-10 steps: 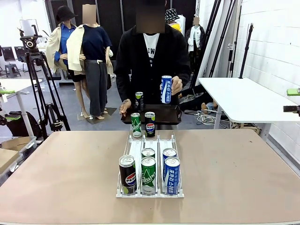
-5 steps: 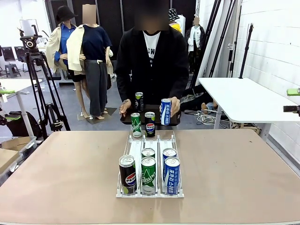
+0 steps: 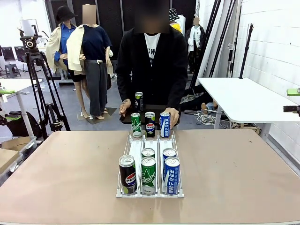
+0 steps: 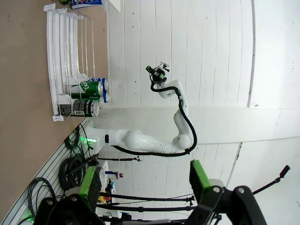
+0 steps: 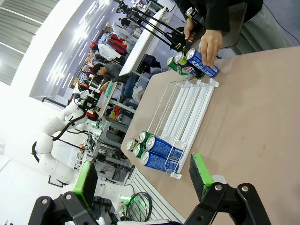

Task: Retrieve and hand over the desired beverage to the person.
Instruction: Pick up another can of the same type that the person held from the Automatic Can Dispenser.

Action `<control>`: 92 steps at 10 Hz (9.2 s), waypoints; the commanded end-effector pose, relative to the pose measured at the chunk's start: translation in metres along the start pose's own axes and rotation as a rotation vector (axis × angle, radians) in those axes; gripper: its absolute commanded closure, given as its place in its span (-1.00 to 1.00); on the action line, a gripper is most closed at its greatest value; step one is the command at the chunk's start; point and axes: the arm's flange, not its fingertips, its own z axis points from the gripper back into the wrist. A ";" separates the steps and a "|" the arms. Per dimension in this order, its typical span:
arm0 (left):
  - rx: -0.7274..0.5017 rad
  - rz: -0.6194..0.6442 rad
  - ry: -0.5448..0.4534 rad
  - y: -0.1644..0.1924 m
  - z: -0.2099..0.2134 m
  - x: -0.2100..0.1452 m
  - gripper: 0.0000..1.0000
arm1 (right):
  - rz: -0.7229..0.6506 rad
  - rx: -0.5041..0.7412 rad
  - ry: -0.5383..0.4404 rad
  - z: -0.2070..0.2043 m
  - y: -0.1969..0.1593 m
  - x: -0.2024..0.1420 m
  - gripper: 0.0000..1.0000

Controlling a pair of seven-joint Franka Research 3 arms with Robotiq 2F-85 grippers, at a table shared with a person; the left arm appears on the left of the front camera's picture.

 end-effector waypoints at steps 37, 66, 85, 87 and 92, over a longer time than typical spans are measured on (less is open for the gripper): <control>0.007 0.001 -0.006 0.000 0.001 0.000 -1.00 | 0.048 -0.495 0.589 -0.261 0.097 0.047 -1.00; 0.007 0.001 -0.006 0.000 0.001 0.000 -1.00 | 0.356 -0.981 0.904 -0.453 0.134 -0.166 -1.00; 0.007 0.001 -0.006 0.000 0.001 0.000 -1.00 | 0.321 -0.976 0.926 -0.461 0.096 -0.170 -0.52; 0.007 0.001 -0.006 0.000 0.001 0.000 -1.00 | 0.327 -0.970 0.933 -0.462 0.096 -0.170 0.13; 0.007 0.001 -0.006 0.000 0.001 0.000 -1.00 | 0.323 -0.967 0.924 -0.461 0.103 -0.172 1.00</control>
